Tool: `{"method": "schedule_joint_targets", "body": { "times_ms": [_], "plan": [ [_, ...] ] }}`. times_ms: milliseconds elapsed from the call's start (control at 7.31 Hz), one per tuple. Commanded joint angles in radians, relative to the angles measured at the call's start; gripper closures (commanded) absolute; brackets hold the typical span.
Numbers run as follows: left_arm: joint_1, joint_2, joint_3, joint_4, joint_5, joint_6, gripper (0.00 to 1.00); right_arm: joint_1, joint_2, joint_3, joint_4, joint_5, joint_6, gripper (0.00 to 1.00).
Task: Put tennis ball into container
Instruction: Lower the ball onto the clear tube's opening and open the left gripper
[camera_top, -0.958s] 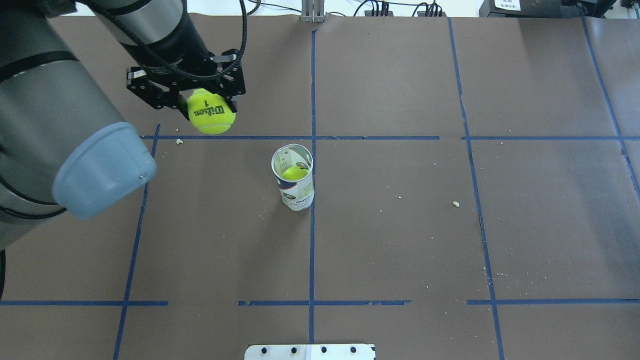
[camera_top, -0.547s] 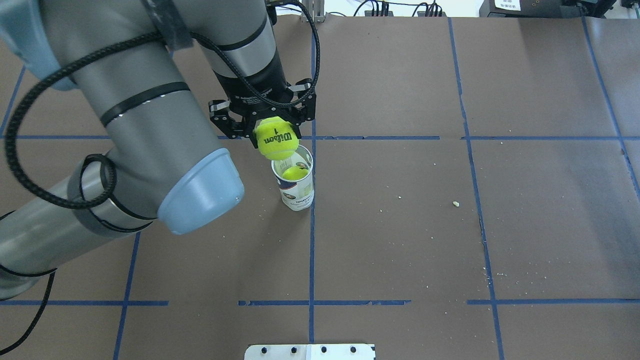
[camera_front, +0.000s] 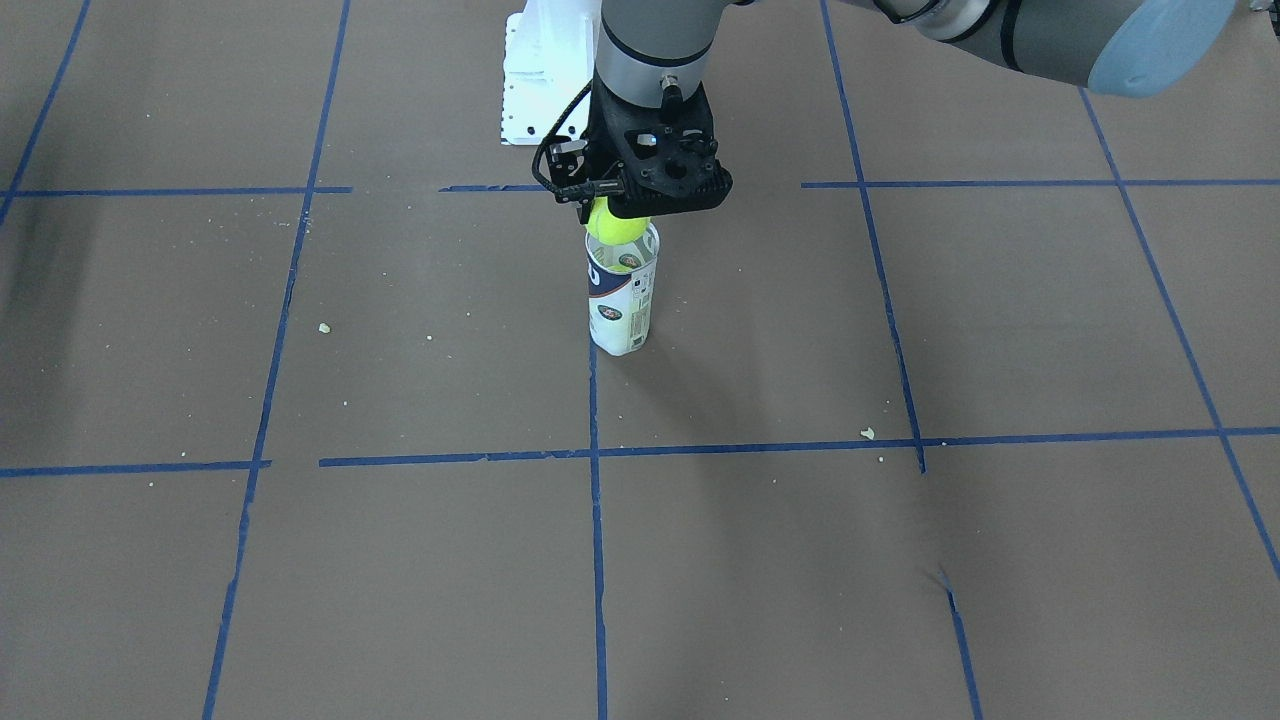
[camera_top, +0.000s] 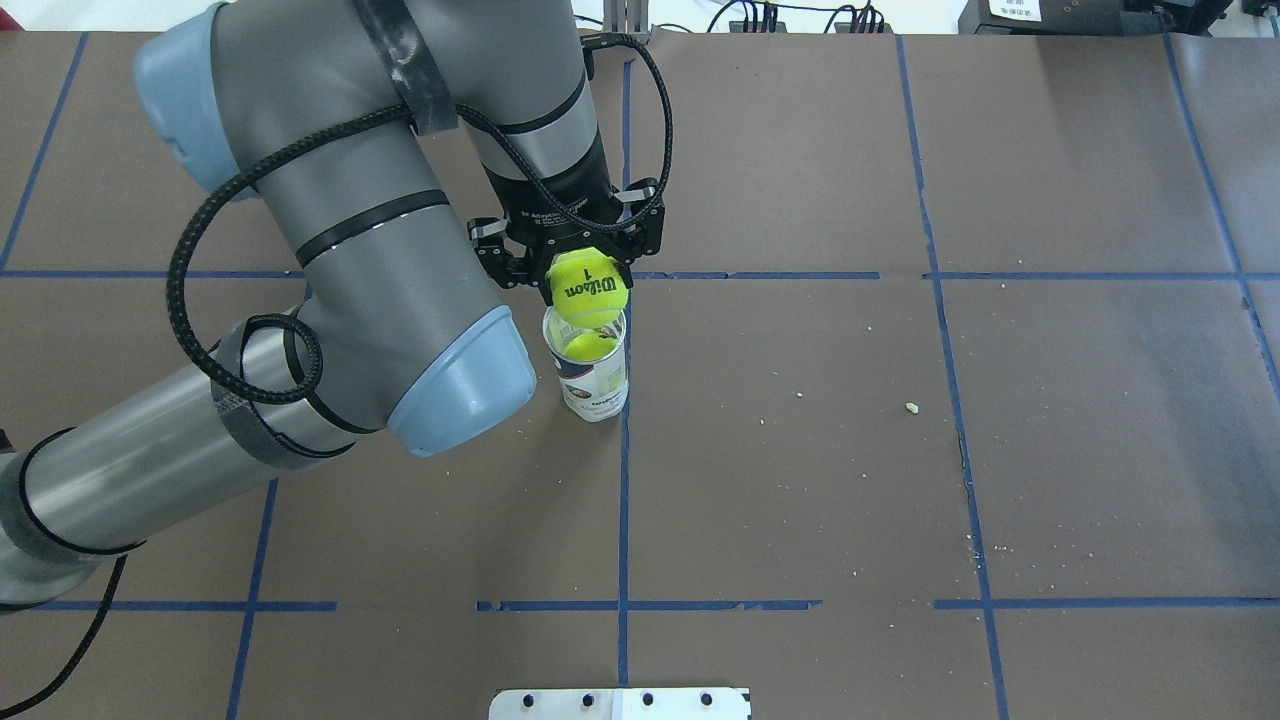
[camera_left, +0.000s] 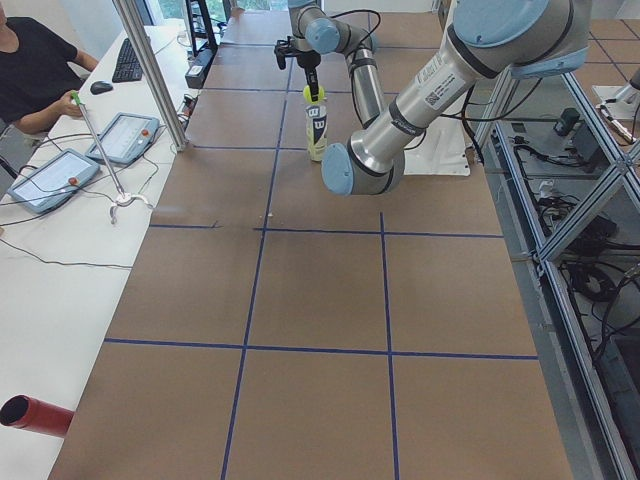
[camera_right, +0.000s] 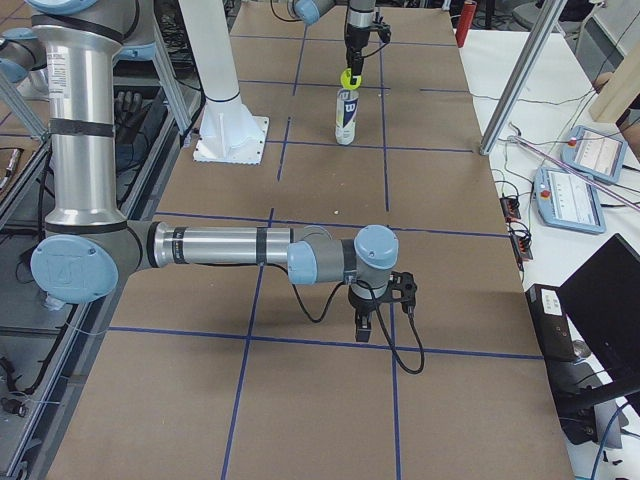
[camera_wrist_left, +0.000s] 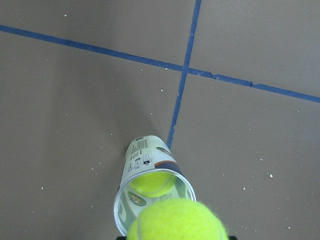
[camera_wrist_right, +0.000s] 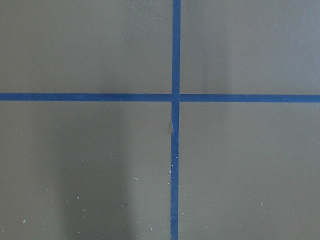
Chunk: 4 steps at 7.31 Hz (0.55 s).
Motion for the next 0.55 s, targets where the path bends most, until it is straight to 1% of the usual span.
{"method": "schedule_joint_targets", "body": {
  "times_ms": [0,274,411],
  "plan": [
    [0.006,0.025,0.001,-0.024,0.001,0.003,1.00,0.000,0.000,0.000,0.000,0.000,0.000,0.00],
    [0.006,0.035,-0.001,-0.028,0.001,0.004,1.00,0.000,0.000,0.000,0.000,0.000,0.000,0.00],
    [0.006,0.034,-0.001,-0.028,0.001,0.006,0.93,0.000,0.000,0.000,0.000,0.000,0.000,0.00]
  ]
}}
